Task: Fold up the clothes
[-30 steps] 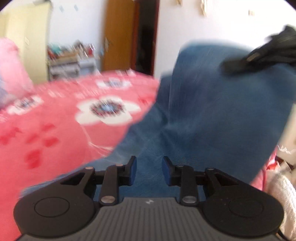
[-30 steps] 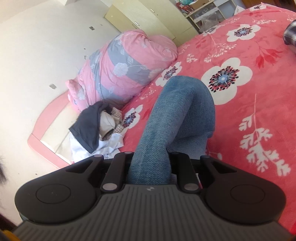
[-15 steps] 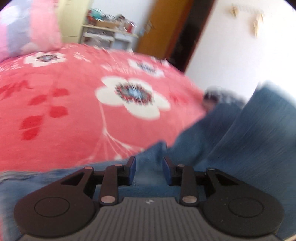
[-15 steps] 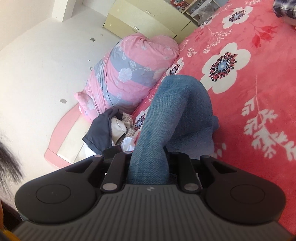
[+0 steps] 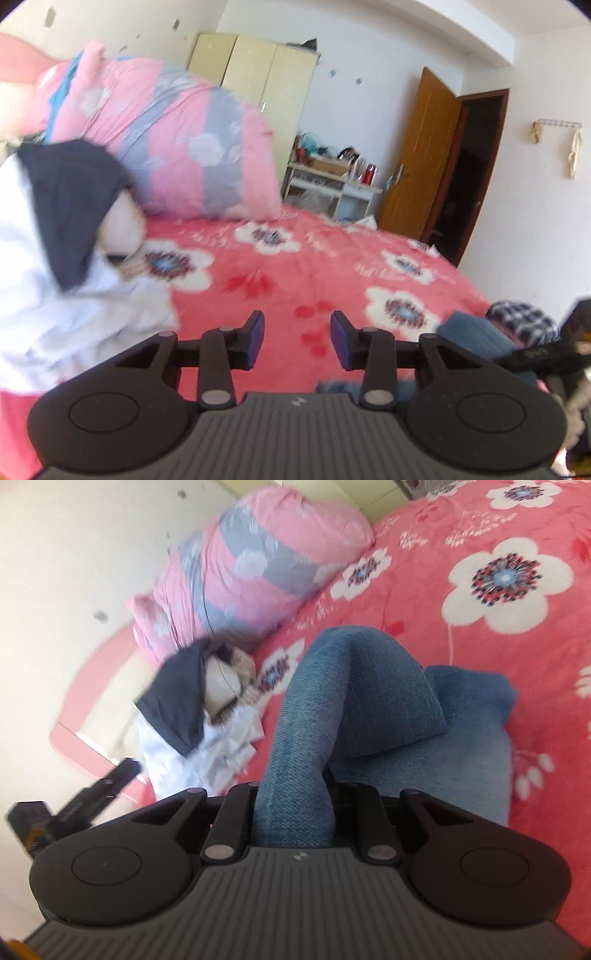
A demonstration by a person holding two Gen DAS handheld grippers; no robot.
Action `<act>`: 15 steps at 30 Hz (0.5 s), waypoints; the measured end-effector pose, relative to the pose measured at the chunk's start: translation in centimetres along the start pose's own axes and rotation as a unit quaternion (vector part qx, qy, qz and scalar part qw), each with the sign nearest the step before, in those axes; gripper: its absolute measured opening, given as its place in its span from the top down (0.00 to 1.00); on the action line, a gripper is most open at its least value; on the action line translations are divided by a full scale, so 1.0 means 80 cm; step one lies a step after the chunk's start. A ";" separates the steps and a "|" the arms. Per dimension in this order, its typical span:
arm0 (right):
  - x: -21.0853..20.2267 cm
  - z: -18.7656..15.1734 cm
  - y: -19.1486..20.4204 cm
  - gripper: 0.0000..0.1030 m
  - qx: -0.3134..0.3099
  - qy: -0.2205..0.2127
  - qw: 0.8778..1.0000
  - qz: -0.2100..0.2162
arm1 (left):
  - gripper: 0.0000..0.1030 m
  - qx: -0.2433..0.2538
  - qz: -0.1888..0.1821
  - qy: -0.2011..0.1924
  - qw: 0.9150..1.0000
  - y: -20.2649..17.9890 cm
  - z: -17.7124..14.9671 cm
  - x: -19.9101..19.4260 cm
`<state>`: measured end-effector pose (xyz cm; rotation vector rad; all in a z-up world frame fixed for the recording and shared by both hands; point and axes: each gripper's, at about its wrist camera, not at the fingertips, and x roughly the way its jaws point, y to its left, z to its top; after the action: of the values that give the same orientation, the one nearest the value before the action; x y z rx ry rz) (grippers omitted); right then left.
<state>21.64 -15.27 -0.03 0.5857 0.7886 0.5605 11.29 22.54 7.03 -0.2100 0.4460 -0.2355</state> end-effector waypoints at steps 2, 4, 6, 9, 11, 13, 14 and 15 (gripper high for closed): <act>0.037 -0.012 0.015 0.81 -0.031 0.020 0.999 -0.039 | 0.62 -0.014 -0.010 0.026 1.000 0.009 -0.025 -0.004; 0.077 -0.027 0.027 0.76 -0.069 0.043 0.993 -0.089 | 0.62 -0.025 -0.021 0.054 0.998 0.013 -0.055 0.000; 0.104 -0.040 0.035 0.66 -0.088 0.055 0.988 -0.114 | 0.61 -0.046 -0.035 0.078 0.995 0.014 -0.084 0.010; 0.103 -0.045 0.050 0.47 -0.091 0.042 0.990 -0.097 | 0.61 -0.095 -0.066 0.100 0.988 0.024 -0.121 0.020; 0.095 -0.045 0.060 0.45 -0.082 0.036 0.994 -0.066 | 0.61 -0.112 -0.069 0.101 0.986 0.032 -0.138 0.030; 0.088 -0.046 0.066 0.46 -0.059 0.037 0.998 -0.010 | 0.59 -0.133 -0.070 0.097 0.984 0.040 -0.148 0.036; 0.086 -0.047 0.066 0.46 -0.040 0.042 0.998 0.029 | 0.58 -0.148 -0.071 0.094 0.982 0.043 -0.152 0.035; 0.082 -0.048 0.064 0.46 -0.017 0.043 0.997 0.066 | 0.58 -0.160 -0.071 0.092 0.980 0.047 -0.156 0.035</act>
<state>21.26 -6.31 -1.97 0.5890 0.8248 0.7233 8.84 23.48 -6.01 -0.5389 0.6529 -0.3239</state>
